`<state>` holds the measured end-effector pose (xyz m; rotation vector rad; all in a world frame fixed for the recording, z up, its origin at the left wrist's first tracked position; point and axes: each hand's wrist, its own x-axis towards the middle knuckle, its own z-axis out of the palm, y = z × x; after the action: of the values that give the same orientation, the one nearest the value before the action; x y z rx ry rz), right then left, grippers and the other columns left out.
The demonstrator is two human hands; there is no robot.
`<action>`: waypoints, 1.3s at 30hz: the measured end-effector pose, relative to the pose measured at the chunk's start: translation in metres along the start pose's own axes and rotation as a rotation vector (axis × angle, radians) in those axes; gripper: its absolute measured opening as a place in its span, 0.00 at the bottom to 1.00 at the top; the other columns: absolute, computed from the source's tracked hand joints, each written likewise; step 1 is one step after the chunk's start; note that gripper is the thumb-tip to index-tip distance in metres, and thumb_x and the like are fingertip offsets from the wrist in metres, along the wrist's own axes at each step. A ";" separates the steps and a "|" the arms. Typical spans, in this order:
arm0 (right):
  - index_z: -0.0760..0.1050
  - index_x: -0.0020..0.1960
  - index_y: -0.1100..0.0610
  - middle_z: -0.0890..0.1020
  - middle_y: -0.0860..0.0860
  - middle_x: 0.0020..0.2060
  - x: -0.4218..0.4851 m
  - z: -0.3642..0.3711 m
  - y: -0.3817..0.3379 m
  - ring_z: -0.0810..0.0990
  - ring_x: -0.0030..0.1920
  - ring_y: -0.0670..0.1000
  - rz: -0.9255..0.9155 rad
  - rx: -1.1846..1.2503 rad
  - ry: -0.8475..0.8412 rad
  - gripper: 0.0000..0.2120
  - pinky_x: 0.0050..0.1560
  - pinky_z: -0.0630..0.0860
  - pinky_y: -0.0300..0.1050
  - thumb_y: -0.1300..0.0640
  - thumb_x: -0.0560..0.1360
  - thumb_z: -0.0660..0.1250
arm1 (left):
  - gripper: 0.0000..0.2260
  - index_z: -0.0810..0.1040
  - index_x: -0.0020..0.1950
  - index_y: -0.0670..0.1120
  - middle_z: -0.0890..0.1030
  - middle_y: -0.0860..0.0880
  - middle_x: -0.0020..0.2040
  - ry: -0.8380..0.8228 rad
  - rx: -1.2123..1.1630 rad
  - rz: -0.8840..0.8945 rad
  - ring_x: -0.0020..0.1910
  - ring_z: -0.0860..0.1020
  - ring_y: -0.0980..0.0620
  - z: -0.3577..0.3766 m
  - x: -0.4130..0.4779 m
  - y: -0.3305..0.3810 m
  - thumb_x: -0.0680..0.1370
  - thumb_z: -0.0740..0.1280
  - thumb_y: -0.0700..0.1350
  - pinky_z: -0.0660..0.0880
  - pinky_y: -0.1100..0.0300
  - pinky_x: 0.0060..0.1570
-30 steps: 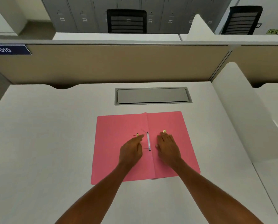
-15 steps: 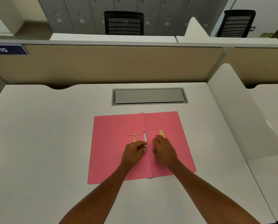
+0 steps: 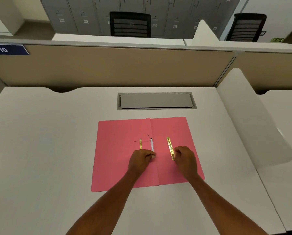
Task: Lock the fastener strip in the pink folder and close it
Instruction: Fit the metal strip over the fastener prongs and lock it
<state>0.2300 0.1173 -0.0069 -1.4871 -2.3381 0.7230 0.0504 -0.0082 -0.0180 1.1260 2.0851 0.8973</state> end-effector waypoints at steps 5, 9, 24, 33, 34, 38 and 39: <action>0.86 0.55 0.63 0.89 0.57 0.52 -0.002 -0.006 0.019 0.86 0.52 0.57 0.107 0.035 -0.033 0.08 0.58 0.81 0.48 0.66 0.81 0.69 | 0.11 0.89 0.62 0.47 0.89 0.49 0.61 -0.008 0.083 0.005 0.61 0.86 0.50 0.001 0.002 0.003 0.84 0.69 0.42 0.80 0.57 0.63; 0.87 0.51 0.60 0.88 0.54 0.48 -0.005 -0.005 0.019 0.85 0.47 0.55 0.081 -0.022 -0.120 0.05 0.49 0.80 0.47 0.62 0.80 0.71 | 0.12 0.88 0.63 0.47 0.88 0.49 0.62 -0.015 0.120 0.011 0.62 0.86 0.49 0.002 0.002 0.003 0.84 0.68 0.42 0.80 0.56 0.63; 0.82 0.61 0.57 0.86 0.52 0.53 -0.005 -0.003 -0.004 0.85 0.50 0.54 -0.115 -0.537 -0.218 0.13 0.50 0.84 0.49 0.56 0.86 0.60 | 0.12 0.87 0.65 0.47 0.88 0.49 0.63 -0.026 0.126 -0.002 0.62 0.86 0.49 0.006 -0.001 0.004 0.84 0.68 0.45 0.80 0.54 0.66; 0.79 0.62 0.60 0.85 0.56 0.54 0.005 -0.001 -0.007 0.84 0.51 0.56 -0.047 -0.466 -0.280 0.13 0.48 0.79 0.47 0.56 0.83 0.61 | 0.14 0.86 0.67 0.50 0.86 0.51 0.66 -0.022 0.094 -0.025 0.64 0.85 0.49 0.005 -0.003 0.005 0.84 0.68 0.51 0.79 0.56 0.65; 0.79 0.62 0.61 0.85 0.56 0.53 0.006 -0.001 -0.007 0.84 0.50 0.56 -0.036 -0.453 -0.280 0.13 0.46 0.77 0.46 0.56 0.83 0.61 | 0.14 0.85 0.68 0.50 0.86 0.51 0.66 -0.019 0.089 -0.029 0.64 0.85 0.50 0.005 -0.004 0.004 0.84 0.68 0.52 0.79 0.56 0.65; 0.77 0.60 0.61 0.85 0.57 0.52 0.006 -0.002 -0.002 0.85 0.49 0.57 -0.016 -0.401 -0.290 0.10 0.44 0.76 0.46 0.57 0.82 0.64 | 0.14 0.85 0.67 0.50 0.86 0.51 0.66 0.005 0.091 -0.034 0.64 0.85 0.50 0.006 -0.007 0.004 0.84 0.68 0.53 0.78 0.58 0.64; 0.77 0.59 0.61 0.84 0.57 0.51 0.006 -0.002 -0.001 0.85 0.49 0.58 -0.008 -0.372 -0.288 0.09 0.45 0.78 0.47 0.58 0.82 0.65 | 0.14 0.86 0.67 0.51 0.86 0.51 0.65 0.008 0.093 -0.033 0.63 0.85 0.50 0.006 -0.007 0.005 0.84 0.68 0.52 0.79 0.58 0.64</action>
<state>0.2277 0.1232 -0.0051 -1.6066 -2.8183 0.5510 0.0604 -0.0107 -0.0169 1.1336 2.1657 0.7976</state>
